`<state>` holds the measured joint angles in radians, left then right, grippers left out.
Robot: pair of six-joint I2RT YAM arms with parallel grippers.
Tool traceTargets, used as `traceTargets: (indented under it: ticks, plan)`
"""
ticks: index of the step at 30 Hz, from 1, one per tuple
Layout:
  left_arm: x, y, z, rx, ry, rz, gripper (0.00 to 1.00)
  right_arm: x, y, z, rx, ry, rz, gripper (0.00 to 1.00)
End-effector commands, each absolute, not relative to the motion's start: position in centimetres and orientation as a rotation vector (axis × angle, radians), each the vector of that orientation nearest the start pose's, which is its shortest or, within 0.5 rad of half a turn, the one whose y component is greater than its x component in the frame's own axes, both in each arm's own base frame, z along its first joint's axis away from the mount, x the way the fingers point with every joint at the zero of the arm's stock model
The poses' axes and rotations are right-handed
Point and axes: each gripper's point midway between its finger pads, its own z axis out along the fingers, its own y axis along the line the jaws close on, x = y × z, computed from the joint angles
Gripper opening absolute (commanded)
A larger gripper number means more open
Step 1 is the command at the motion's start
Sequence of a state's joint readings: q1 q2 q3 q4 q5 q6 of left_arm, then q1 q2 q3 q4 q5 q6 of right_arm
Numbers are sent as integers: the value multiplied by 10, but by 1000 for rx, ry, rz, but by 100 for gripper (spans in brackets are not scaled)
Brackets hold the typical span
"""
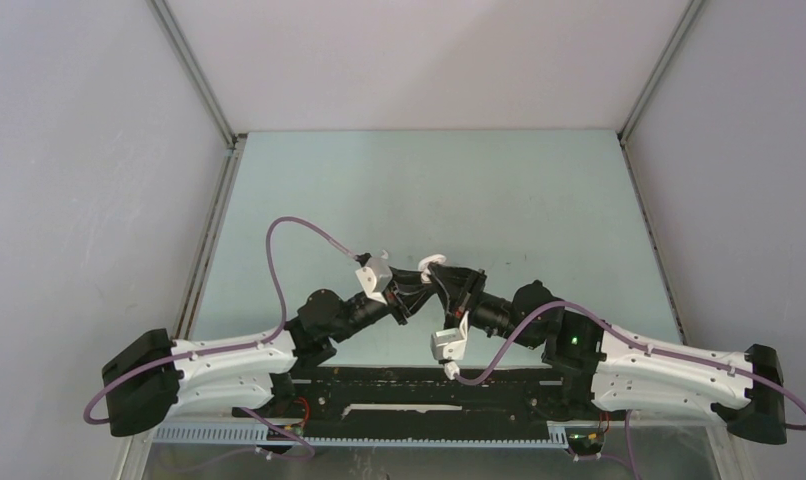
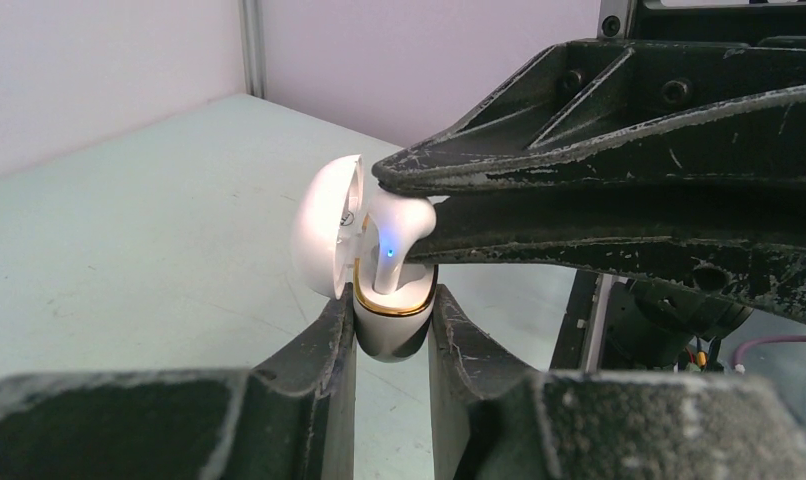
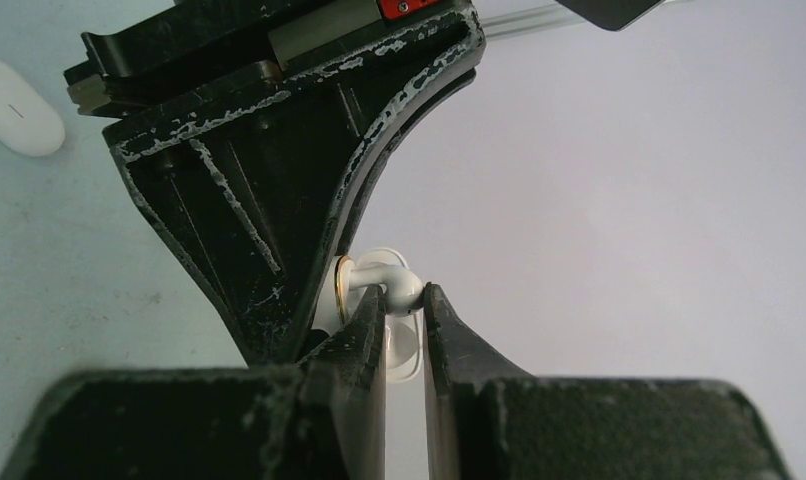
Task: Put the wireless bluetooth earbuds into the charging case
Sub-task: Insert the left earbud into the left side groove of the charging case.
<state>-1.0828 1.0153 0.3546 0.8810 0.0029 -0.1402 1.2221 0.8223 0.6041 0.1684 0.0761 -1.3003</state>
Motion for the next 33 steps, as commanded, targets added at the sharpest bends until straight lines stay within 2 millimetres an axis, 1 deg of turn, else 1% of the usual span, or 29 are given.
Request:
traceTargets:
  ticks: [1,5,6,8,9,11,12,14,16,20,22,25,27,33]
  plan:
    - [165,-316,266,583,1218,-1033,0,161,304,298,-1501,508,-117,0]
    - [168,-313,265,578,1216,-1013,0,161,302,283,-1572,507,-145,1]
    - [167,-314,265,583,1215,-1011,0,160,301,280,-1587,505,-145,3]
    - [167,-315,263,595,1216,-1009,0,156,300,274,-1623,493,-138,15]
    - [166,-316,262,601,1215,-1010,0,153,299,272,-1648,483,-129,17]
    - [166,-317,262,610,1215,-1012,0,149,298,266,-1691,475,-115,19]
    - [165,-318,261,613,1215,-1013,0,149,298,261,-1708,486,-112,18]
    - [165,-318,261,617,1214,-1017,0,153,299,259,-1700,515,-119,14]
    - [165,-318,261,619,1213,-1017,0,158,302,267,-1652,530,-125,10]
    - [163,-318,262,624,1206,-1019,0,164,307,274,-1600,554,-128,5]
    - [163,-318,262,627,1205,-1018,0,165,309,280,-1570,555,-126,0]
    - [163,-318,262,629,1204,-1018,0,167,311,292,-1517,552,-122,0]
    - [163,-318,262,629,1204,-1018,0,168,312,294,-1509,547,-124,0]
    - [163,-316,265,621,1196,-1016,0,168,312,285,-1542,554,-125,0]
